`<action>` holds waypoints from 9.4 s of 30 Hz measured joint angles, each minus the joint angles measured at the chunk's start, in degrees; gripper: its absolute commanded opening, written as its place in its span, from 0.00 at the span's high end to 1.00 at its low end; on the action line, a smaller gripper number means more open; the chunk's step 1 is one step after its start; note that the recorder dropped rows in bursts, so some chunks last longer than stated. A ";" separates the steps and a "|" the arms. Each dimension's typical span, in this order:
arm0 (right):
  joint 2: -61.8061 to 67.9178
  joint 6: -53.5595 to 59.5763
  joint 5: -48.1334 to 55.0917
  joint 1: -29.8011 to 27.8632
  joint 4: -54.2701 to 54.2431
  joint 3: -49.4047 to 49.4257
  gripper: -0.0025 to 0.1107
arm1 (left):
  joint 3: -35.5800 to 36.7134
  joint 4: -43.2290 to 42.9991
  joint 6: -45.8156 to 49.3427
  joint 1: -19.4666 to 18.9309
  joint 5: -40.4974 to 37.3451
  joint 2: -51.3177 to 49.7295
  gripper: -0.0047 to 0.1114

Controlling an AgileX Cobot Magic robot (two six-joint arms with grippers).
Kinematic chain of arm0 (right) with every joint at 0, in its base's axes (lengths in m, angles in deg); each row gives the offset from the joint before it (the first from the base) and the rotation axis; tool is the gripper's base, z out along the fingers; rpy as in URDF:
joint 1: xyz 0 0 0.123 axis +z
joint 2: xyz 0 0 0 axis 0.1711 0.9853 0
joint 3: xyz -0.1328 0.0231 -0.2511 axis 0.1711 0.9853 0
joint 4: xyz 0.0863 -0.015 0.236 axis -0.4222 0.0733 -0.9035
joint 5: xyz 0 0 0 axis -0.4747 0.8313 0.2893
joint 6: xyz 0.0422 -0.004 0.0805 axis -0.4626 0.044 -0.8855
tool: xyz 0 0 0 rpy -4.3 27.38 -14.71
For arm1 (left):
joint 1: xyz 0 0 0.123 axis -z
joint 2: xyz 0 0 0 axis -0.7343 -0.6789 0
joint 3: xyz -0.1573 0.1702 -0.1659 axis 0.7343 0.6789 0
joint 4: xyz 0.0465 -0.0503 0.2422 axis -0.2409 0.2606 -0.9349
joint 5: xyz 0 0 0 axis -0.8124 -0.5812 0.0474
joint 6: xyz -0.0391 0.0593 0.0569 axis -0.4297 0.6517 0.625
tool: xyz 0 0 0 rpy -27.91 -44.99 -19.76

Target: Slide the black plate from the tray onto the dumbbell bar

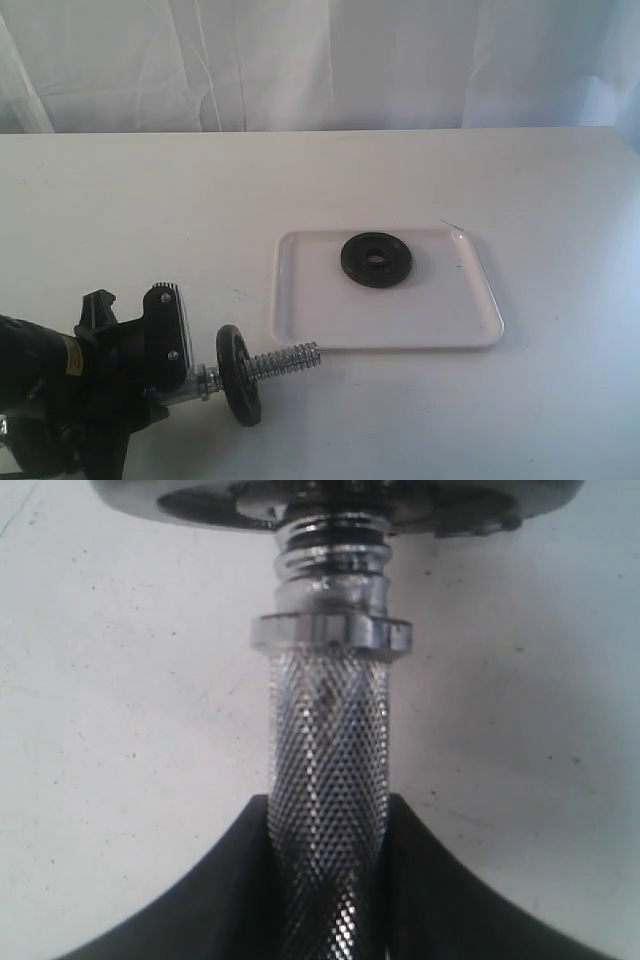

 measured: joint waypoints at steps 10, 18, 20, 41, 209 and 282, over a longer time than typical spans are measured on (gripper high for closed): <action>0.00 0.00 0.00 0.00 0.00 0.00 0.98 | 0.99 0.21 -0.24 0.28 -4.60 5.87 0.96; 0.00 0.00 0.00 0.00 0.00 0.00 0.98 | 0.99 0.32 -1.98 0.28 -4.30 8.41 0.96; 0.00 0.00 0.00 0.00 0.00 0.00 0.98 | 0.99 0.32 -2.39 0.28 -4.19 8.45 0.96; 0.00 0.00 0.00 0.00 0.00 0.00 0.98 | 0.99 0.32 -2.96 0.28 -3.87 8.45 0.96; 130.17 1.24 35.71 14.77 -2.21 -101.53 0.05 | 1.58 0.28 -6.09 0.32 -2.54 7.81 0.96; 129.41 -3.25 50.03 16.02 3.95 -109.43 0.98 | 1.58 0.28 -6.29 0.32 -2.54 7.81 0.96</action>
